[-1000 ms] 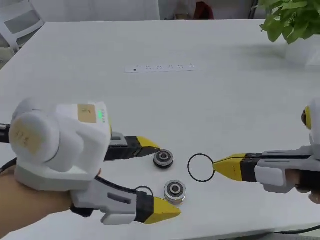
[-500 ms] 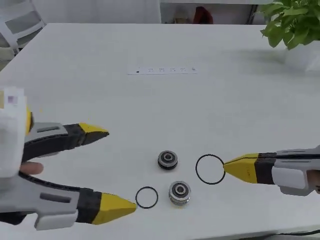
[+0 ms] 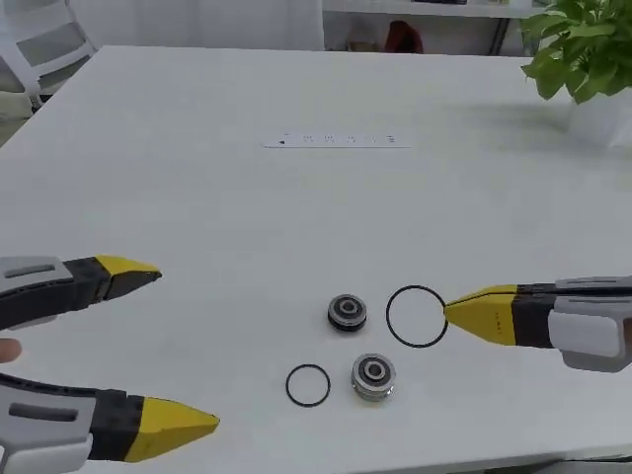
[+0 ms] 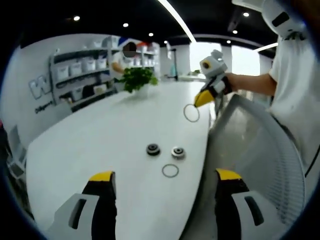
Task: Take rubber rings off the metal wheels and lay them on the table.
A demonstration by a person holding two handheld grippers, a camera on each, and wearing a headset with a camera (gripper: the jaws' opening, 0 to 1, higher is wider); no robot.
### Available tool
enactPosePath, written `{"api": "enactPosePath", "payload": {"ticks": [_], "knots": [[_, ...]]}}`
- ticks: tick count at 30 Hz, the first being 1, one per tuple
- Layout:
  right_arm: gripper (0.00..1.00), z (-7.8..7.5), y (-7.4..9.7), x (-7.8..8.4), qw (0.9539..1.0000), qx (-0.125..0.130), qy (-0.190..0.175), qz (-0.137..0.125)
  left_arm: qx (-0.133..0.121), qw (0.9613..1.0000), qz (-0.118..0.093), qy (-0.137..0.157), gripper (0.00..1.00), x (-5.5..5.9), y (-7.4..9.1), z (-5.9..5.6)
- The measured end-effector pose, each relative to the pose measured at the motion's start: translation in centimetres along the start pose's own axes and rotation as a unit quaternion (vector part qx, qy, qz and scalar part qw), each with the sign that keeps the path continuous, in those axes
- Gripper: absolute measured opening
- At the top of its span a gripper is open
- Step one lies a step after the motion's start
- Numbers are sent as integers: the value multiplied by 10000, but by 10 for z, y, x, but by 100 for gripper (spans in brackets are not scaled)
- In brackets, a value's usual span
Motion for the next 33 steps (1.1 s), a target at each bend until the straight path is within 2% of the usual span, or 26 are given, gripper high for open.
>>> {"api": "enactPosePath", "payload": {"ticks": [4,9,11,15,19,23,28,31,33], "knots": [[0,3,-7,1,10000,-7,10,-15,-74,9999,-21,88,81,8,6,1],[0,10,-14,1,10000,-57,32,12,-85,9998,79,170,81,18,10,2],[0,13,-17,0,10000,-91,25,22,-128,9997,102,188,82,19,12,4],[0,15,-24,1,9998,-156,58,100,-147,9997,11,214,82,19,16,7],[0,15,-30,1,9996,-212,87,183,-282,9994,-19,188,82,21,21,11],[0,16,-38,0,9985,-388,160,341,-480,9986,-89,223,83,24,24,14],[0,13,-51,-2,9969,-593,222,471,-703,9969,-173,321,83,26,29,12],[0,9,-62,-1,9961,-661,270,524,-757,9965,-150,316,83,28,33,11],[0,8,-66,-1,9957,-716,263,535,-905,9952,-109,363,83,31,36,12]]}}
Point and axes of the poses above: the centre of the closed fingertips' face, and the gripper's own axes: y roughly backward along the fingers, z roughly to its left, x roughly out of its underside, the point moved 7 cm from there along y, roughly backward along the fingers, and after that the axes turned 14 degrees about -z, right-handed, at the moved point
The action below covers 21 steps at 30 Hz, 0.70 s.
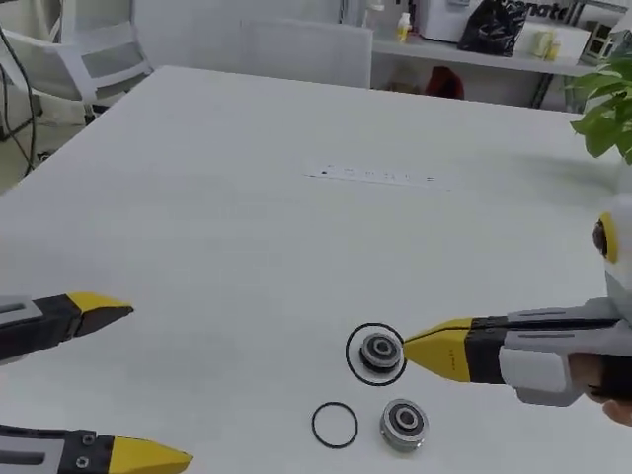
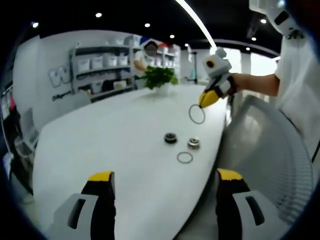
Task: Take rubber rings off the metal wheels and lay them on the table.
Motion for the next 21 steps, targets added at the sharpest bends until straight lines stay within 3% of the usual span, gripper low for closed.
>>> {"api": "enactPosePath", "payload": {"ticks": [4,9,21], "knots": [[0,-4,-13,1,9999,-85,5,103,-100,9996,-172,175,84,-1,1,-3],[0,-8,-29,4,9996,-173,4,219,-204,9995,-145,205,84,0,0,-2],[0,-18,-59,39,9937,-371,-25,1057,-269,9992,-79,283,83,4,1,-4]]}}
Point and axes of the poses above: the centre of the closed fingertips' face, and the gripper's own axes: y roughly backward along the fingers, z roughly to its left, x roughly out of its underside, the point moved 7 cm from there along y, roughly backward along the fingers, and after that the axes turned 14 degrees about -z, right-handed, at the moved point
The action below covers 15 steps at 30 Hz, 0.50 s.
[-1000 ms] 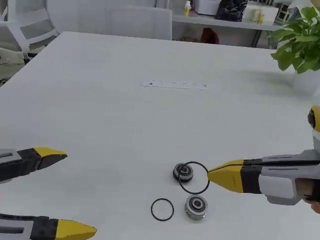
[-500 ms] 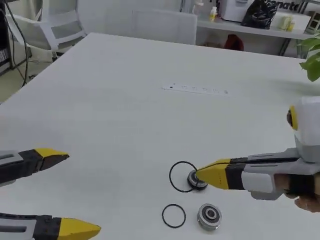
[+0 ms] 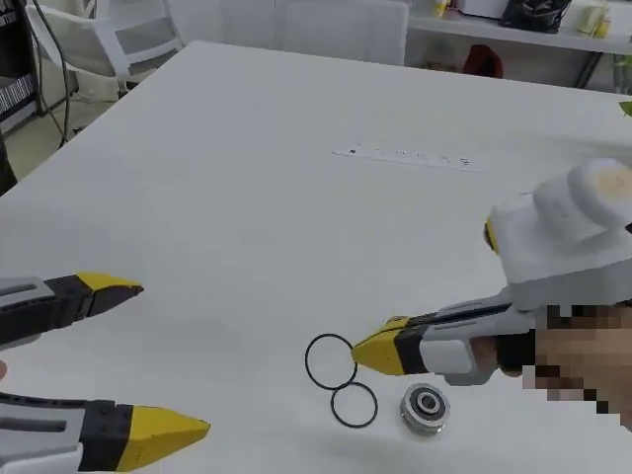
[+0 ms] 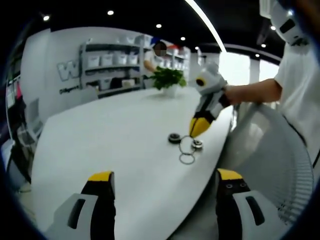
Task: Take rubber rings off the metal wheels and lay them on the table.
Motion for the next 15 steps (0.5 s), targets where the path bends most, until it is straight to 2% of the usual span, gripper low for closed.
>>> {"api": "enactPosePath", "payload": {"ticks": [5,12,15], "knots": [[0,-11,-8,13,9997,28,-64,254,8,10000,6,22,83,0,-2,0],[0,-21,-8,34,9983,74,-291,490,-45,10000,10,45,83,0,-3,2],[0,-28,-9,44,9967,132,-553,573,-51,10000,50,65,83,2,-4,2]]}}
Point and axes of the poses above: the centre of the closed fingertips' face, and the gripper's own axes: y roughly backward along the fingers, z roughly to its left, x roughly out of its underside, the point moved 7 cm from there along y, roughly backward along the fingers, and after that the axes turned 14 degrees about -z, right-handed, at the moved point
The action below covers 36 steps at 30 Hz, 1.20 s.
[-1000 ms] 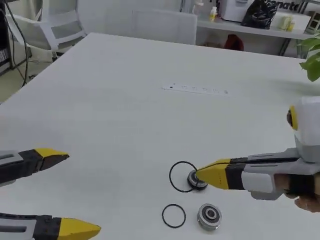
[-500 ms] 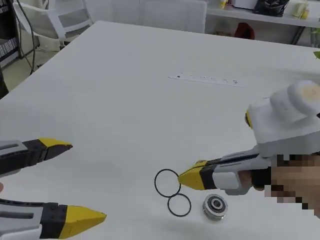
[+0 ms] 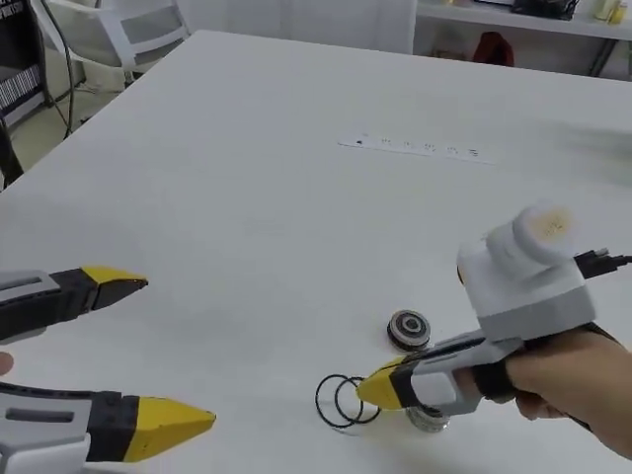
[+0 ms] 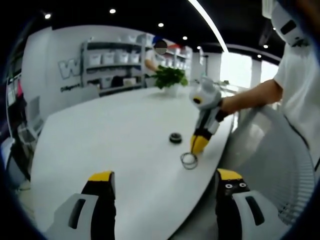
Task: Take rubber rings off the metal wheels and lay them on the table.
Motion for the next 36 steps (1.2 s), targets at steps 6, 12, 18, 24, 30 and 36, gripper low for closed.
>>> {"api": "enactPosePath", "payload": {"ticks": [6,12,18,24,30,36], "knots": [[0,-4,0,4,9999,85,-14,97,-12,10000,66,-19,83,1,-1,0],[4,-5,-2,6,9996,130,174,181,-54,9999,87,-34,83,0,0,2],[8,-1,-1,2,9991,143,354,188,-15,9998,161,-74,82,0,-2,1],[9,-2,1,2,9977,207,585,276,43,9998,161,-119,82,-3,-5,0],[9,-6,9,-5,9963,306,783,168,54,9997,198,-156,82,-6,-4,-1],[9,-11,19,-18,9963,396,738,-186,60,9995,244,-215,82,-9,-5,-1]]}}
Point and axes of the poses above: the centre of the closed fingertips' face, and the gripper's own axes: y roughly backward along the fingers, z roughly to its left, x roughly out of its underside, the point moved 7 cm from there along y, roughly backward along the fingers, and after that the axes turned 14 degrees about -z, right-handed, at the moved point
